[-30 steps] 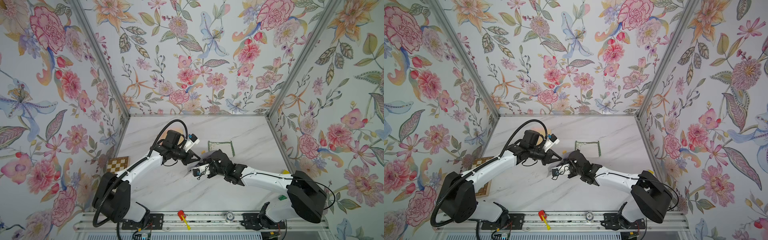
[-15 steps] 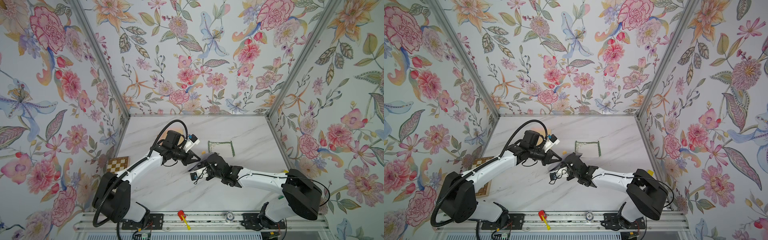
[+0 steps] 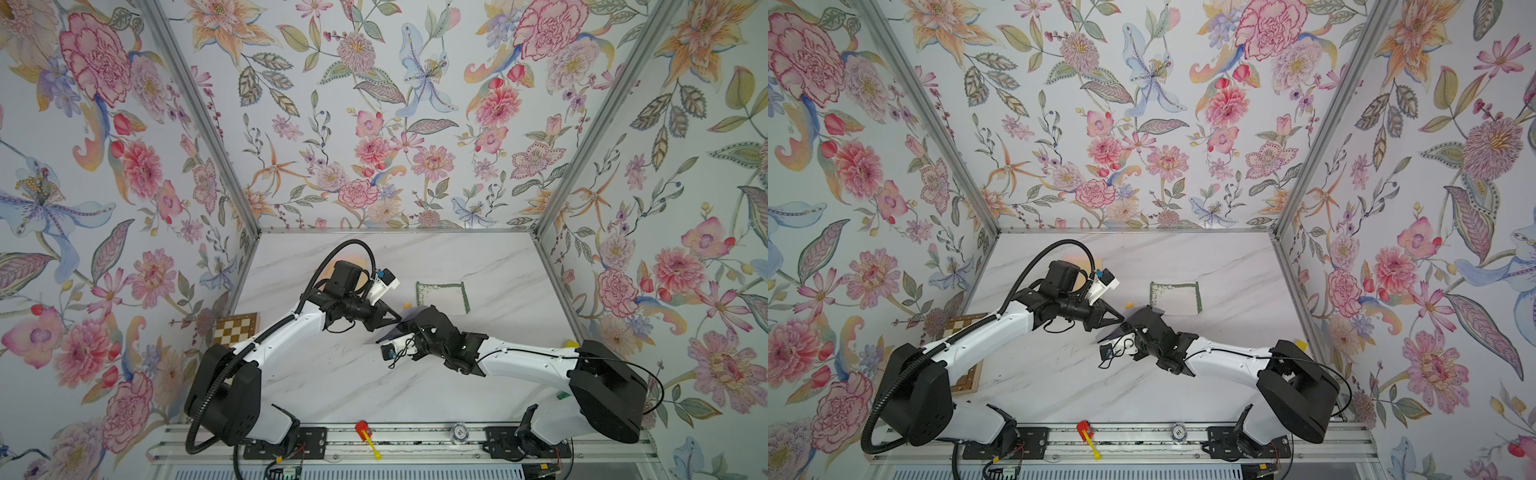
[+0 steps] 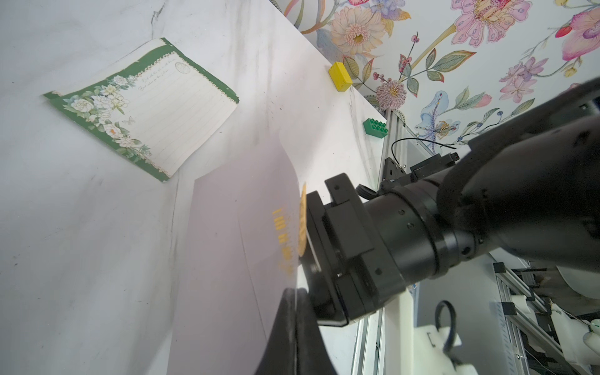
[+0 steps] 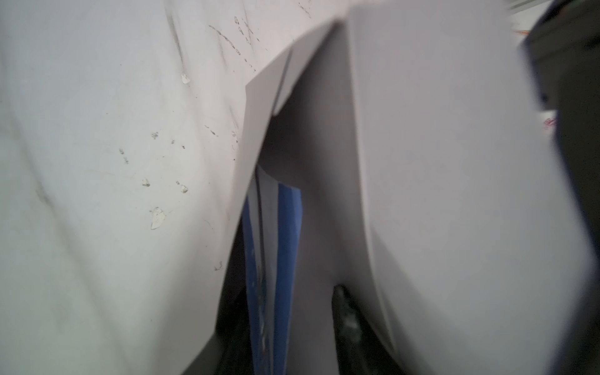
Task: Fold the letter paper in half and place it into the envelope
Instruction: Place the letter paper in the envelope.
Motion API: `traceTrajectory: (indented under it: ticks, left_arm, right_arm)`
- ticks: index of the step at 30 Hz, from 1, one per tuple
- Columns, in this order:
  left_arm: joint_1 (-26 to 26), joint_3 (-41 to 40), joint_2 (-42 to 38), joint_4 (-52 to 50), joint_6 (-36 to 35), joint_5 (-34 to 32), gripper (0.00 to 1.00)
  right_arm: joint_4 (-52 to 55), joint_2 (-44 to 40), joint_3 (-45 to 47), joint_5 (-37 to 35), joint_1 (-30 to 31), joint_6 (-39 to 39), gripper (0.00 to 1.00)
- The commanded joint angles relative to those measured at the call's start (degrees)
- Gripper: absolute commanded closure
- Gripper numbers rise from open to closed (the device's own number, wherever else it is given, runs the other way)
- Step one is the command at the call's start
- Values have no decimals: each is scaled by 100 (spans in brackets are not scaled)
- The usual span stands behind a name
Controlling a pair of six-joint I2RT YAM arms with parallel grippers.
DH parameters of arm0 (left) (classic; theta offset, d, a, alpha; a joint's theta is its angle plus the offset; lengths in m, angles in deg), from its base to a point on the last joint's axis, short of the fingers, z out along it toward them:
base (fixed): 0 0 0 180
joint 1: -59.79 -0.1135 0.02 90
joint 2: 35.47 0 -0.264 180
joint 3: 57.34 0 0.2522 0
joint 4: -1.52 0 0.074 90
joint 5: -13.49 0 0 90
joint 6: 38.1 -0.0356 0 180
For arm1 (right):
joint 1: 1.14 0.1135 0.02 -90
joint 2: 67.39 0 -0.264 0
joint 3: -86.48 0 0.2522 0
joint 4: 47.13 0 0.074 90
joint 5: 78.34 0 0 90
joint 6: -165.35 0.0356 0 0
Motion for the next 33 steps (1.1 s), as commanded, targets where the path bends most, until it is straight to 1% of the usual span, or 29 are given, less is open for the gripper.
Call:
traceTrajectory:
  ticks: [1,6,10,15,18,20,22,24,27,31,33]
  left_arm:
    - [-43,-51,-58,95,-16,184,100]
    - [-43,-172,-95,164,12,145,100]
    - [-64,-360,-194,327,110,87,100]
    - [-161,-797,-416,900,486,78,100]
    - [-251,-1033,-484,1169,632,149,100]
    - [-327,-1192,-558,1353,733,245,100]
    - [-371,-1338,-644,1603,873,421,100]
    - [-393,-1475,-731,1926,1058,654,100]
    - [-395,-1699,-805,2470,1350,903,100]
    - [-425,-1875,-722,2597,1381,851,100]
    - [-443,-2034,-683,2889,1556,863,100]
  right_arm:
    - [-59,-191,168,244,-40,172,57]
    - [-56,-547,311,366,-75,363,55]
    - [184,-1068,454,722,-191,682,53]
    - [678,-1763,555,1728,-528,1452,50]
    - [669,-2148,723,2382,-760,2090,47]
    - [599,-2367,829,2677,-889,2476,46]
    - [462,-2564,965,2743,-976,2823,43]
    - [286,-2725,1097,2737,-1048,3129,38]
    - [-69,-2843,1298,2751,-1208,3583,36]
    - [-174,-2760,1398,2778,-1339,3879,35]
    - [-62,-2613,1313,2849,-1389,4040,38]
